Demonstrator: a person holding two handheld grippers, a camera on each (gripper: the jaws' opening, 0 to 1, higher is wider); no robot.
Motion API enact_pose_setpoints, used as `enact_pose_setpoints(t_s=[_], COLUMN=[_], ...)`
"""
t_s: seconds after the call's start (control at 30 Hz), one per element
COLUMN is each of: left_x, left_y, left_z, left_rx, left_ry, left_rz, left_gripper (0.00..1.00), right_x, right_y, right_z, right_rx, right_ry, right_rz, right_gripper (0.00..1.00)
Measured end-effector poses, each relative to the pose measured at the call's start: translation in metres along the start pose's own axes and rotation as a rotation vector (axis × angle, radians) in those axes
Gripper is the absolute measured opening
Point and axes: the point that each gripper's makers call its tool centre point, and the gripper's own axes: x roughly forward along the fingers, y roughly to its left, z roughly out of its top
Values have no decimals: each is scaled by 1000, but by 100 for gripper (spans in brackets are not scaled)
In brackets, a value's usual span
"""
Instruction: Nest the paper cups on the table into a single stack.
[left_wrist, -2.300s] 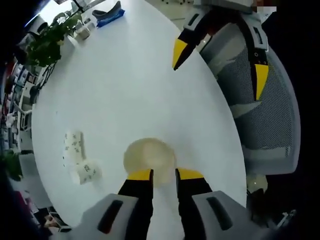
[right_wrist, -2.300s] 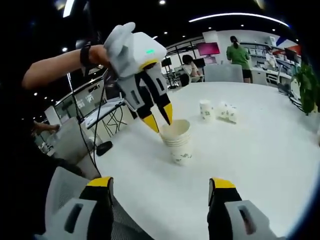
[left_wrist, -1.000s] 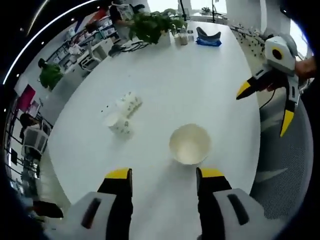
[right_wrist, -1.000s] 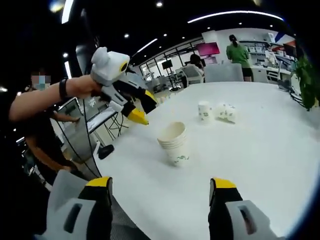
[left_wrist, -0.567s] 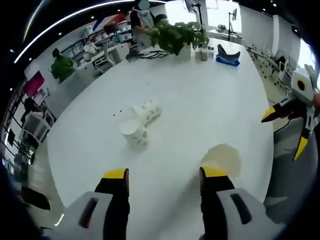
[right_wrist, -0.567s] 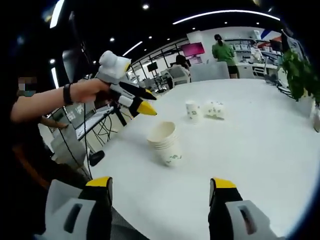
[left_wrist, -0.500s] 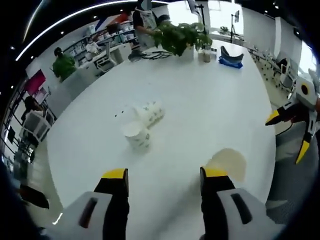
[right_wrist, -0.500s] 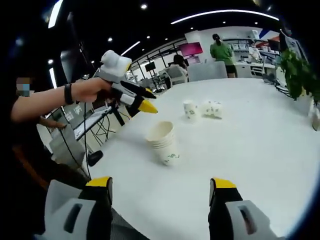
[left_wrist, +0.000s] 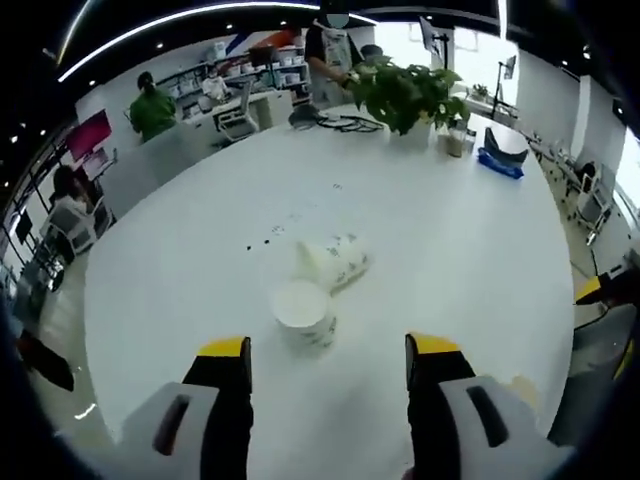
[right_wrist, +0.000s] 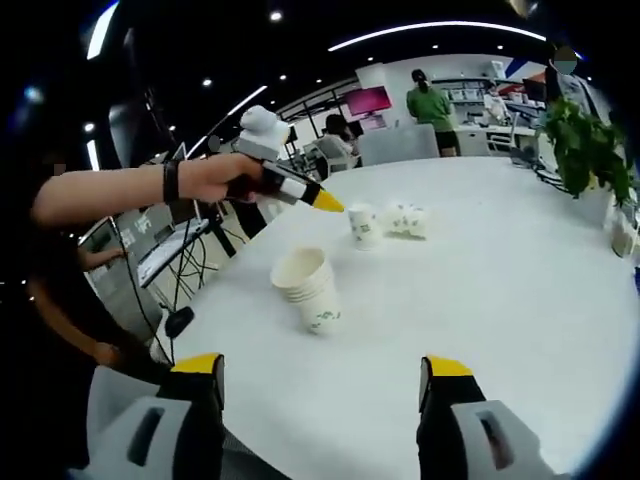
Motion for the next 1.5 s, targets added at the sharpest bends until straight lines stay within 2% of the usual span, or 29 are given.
enact_pose_setpoints(t_s=[0.07, 0.13, 0.2, 0.33, 0.4, 0.57, 0.67, 0.73, 0.87, 1.0, 1.07, 1.17, 1.5], left_x=[10, 11, 24, 36, 39, 56, 58, 63, 76, 74, 82, 80, 73], left_y=[5, 5, 10, 9, 8, 10, 12, 6, 8, 7, 5, 10, 13], left_z=[-2, -1, 1, 7, 5, 6, 10, 7, 8, 8, 2, 2, -7], left_rx=[6, 19, 31, 39, 40, 59, 64, 68, 83, 83, 80, 83, 80], left_ry=[3, 5, 5, 1, 1, 25, 30, 36, 51, 61, 66, 78, 93], left_rz=[3, -1, -4, -24, -27, -36, -36, -48, -57, -61, -63, -66, -75], left_gripper=[61, 61, 61, 60, 60, 59, 58, 56, 54, 49, 46, 38, 37], right_x=[0, 1, 1, 3, 3, 4, 5, 5, 4, 4, 5, 8, 11], right_y=[-1, -1, -1, -1, -2, -1, 0, 0, -1, -1, -1, -1, 2], right_z=[0, 0, 0, -1, -2, -2, -2, -3, -4, -6, -7, -10, -8], right_rx=[5, 6, 5, 8, 12, 23, 20, 19, 21, 23, 26, 27, 24], right_ry=[-1, -1, 2, 5, 5, 4, 6, 10, 15, 18, 20, 26, 32], right_rz=[-2, -2, 0, 2, 1, 2, 7, 8, 6, 7, 8, 12, 22], right_gripper=[80, 80, 80, 80, 80, 80, 80, 80, 80, 80, 80, 80, 80])
